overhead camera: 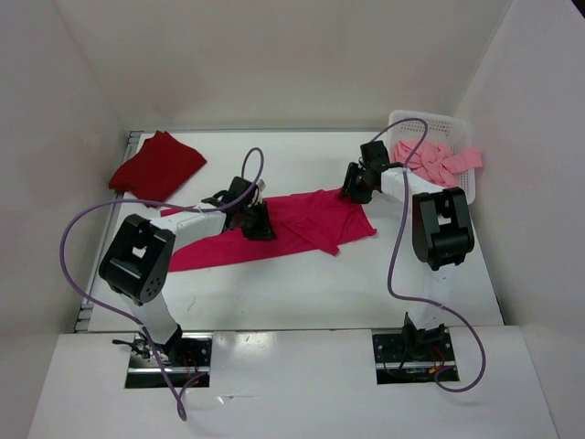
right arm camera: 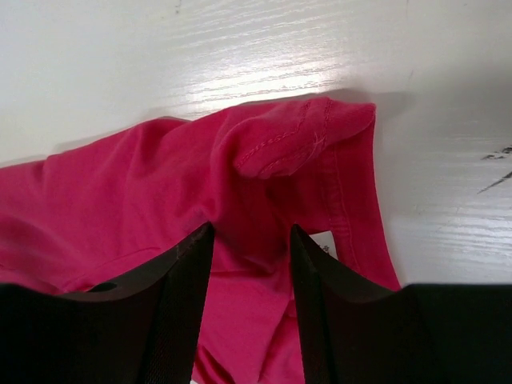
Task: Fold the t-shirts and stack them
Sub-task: Fold the other side of the tshirt into a rectangle
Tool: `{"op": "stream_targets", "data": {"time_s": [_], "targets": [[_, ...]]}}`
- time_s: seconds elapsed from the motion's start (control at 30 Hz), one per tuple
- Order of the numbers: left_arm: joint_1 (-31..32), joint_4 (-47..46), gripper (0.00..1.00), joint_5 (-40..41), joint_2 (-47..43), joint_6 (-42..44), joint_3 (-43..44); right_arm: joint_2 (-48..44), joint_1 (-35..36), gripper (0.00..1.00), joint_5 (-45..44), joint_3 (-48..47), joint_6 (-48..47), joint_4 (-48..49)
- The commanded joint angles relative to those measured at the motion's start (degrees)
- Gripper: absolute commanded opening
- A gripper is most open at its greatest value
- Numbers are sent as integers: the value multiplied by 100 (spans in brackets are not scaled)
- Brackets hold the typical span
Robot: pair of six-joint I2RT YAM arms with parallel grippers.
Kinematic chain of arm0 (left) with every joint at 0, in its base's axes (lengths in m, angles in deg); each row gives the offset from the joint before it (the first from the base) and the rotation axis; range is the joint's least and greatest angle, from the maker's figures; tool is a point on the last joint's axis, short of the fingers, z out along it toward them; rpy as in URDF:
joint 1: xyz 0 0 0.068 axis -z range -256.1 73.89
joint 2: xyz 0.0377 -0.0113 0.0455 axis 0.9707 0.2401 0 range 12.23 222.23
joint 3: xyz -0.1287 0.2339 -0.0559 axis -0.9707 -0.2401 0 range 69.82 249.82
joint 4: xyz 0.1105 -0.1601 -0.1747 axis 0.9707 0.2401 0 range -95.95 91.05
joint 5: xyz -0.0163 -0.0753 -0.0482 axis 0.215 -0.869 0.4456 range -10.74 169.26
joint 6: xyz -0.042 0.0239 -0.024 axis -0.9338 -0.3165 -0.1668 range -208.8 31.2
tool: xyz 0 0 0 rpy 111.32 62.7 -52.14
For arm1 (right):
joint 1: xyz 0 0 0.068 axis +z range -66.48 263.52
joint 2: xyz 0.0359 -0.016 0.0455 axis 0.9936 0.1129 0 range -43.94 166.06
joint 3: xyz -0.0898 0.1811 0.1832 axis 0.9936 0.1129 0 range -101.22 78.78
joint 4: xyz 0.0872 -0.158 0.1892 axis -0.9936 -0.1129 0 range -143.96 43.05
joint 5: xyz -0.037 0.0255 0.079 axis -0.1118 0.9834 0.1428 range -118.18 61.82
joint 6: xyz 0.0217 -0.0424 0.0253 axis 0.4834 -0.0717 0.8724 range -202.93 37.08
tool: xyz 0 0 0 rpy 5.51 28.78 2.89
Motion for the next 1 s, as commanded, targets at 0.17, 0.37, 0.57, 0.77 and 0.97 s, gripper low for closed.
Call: {"op": "stream_targets", "data": {"time_s": [0.17,0.37,0.57,0.77,0.97], "targets": [[91,-255,30,84,293,9,-261,149,33,22,155,-251,-130,372],[91,26,31,444,293,202,-437,-168,33,7,-38,-391,-69,382],[-22,80,31,515,179,264,-693,-29,-19,7,-459,-927,-271,-22],[-23,133,32,515,47,264,-868,393,-90,12,-407,-1269,-324,-23],[-23,185,33,515,-199,211,-921,448,-90,46,-407,-1209,-262,-41]]}}
